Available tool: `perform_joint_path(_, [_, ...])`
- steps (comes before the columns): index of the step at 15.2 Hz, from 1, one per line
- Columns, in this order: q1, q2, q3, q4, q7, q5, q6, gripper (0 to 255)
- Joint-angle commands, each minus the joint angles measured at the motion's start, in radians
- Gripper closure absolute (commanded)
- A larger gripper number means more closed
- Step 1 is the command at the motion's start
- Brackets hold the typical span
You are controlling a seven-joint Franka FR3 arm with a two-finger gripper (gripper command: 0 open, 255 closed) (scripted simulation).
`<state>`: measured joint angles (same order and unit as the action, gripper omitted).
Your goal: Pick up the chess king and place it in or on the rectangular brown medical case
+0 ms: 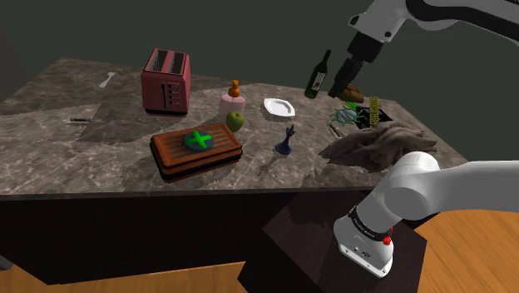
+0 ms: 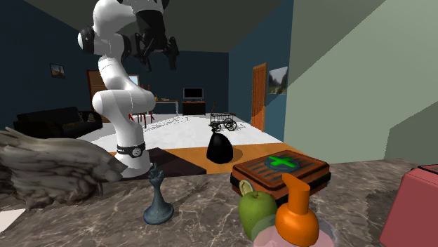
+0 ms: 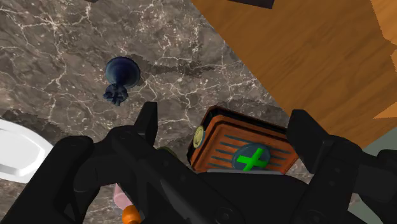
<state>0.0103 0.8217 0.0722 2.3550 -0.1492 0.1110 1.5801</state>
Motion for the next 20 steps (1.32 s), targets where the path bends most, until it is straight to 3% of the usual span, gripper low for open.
perform_joint_path(1, [0.0,0.0,0.0,0.0,0.0,0.0,0.0,0])
perform_joint_path(11, [-0.023,-0.197,0.036,0.143,-0.096,-0.084,0.328,0])
perform_joint_path(20, [-0.044,-0.485,0.075,0.157,-0.162,-0.147,0.626,0])
